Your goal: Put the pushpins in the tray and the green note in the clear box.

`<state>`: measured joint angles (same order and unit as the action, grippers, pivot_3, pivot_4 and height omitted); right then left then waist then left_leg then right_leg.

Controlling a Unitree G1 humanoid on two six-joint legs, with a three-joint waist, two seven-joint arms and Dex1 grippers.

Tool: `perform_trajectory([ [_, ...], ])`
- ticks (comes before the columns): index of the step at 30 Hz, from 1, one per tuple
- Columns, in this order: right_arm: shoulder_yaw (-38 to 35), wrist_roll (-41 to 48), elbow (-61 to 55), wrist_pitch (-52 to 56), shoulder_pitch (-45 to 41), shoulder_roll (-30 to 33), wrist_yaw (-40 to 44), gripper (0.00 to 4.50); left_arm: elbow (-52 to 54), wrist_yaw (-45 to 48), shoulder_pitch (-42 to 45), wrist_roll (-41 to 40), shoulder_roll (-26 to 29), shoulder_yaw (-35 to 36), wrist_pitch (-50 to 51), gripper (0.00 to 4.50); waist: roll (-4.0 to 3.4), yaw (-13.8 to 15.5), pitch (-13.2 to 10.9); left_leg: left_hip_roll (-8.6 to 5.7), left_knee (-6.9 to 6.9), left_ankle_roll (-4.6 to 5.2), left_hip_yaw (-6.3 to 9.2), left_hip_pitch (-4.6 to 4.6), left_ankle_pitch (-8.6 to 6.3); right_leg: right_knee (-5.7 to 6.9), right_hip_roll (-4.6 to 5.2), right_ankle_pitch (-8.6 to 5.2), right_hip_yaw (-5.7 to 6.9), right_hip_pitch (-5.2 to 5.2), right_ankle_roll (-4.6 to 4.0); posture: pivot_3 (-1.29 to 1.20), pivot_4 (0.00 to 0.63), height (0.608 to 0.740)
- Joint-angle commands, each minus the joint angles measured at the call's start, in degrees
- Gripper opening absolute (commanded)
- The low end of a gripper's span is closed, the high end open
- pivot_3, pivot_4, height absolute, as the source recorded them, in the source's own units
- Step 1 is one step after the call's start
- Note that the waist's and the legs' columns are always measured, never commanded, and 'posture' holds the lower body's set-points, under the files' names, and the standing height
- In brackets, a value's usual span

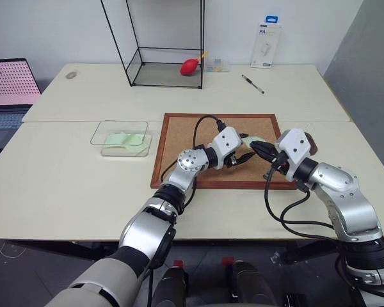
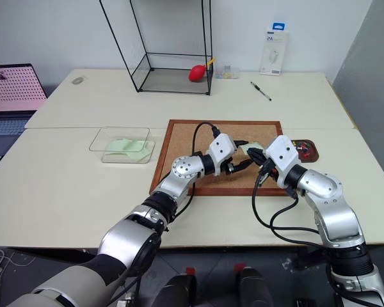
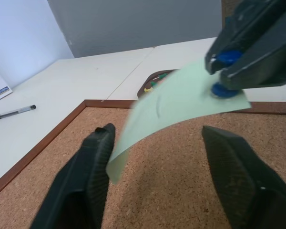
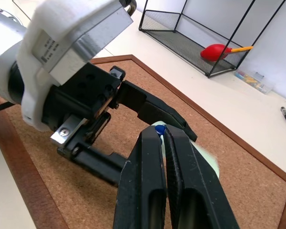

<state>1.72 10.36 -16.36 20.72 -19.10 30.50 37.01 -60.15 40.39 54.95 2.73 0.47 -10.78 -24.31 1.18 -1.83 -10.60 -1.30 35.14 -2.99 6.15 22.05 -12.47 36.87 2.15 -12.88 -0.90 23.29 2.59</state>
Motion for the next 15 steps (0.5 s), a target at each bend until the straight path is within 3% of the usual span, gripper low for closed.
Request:
perform_trajectory([
  [1, -1.7, 1.6, -3.1, 1.2, -1.0, -0.4, -0.9, 0.00, -0.2, -0.2, 2.0, -0.3, -0.5, 1.1, -1.8, 2.10, 0.00, 0.0, 0.0, 0.00, 0.00, 0.00, 0.00, 0.00, 0.00, 0.00, 0.00, 0.00, 0.00, 0.00, 0.00, 0.00, 0.150, 0.740],
  [10, -2.4, 3.8, -4.0, 4.3, -1.3, -0.5, -1.7, 0.00, -1.2, 2.1, 2.0, -1.1, -0.9, 2.0, -2.3, 0.39, 0.00, 0.0, 0.0, 0.00, 0.00, 0.00, 0.00, 0.00, 0.00, 0.00, 0.00, 0.00, 0.00, 0.00, 0.00, 0.00, 0.150, 0.740],
  [15, -2.4, 4.7, -4.4, 5.5, -1.5, -0.8, -2.1, 0.00, -1.2, 3.9, 2.0, -1.9, -1.3, 3.1, -1.7, 0.01, 0.00, 0.0, 0.0, 0.00, 0.00, 0.00, 0.00, 0.00, 0.00, 0.00, 0.00, 0.00, 0.00, 0.00, 0.00, 0.00, 0.150, 0.740],
])
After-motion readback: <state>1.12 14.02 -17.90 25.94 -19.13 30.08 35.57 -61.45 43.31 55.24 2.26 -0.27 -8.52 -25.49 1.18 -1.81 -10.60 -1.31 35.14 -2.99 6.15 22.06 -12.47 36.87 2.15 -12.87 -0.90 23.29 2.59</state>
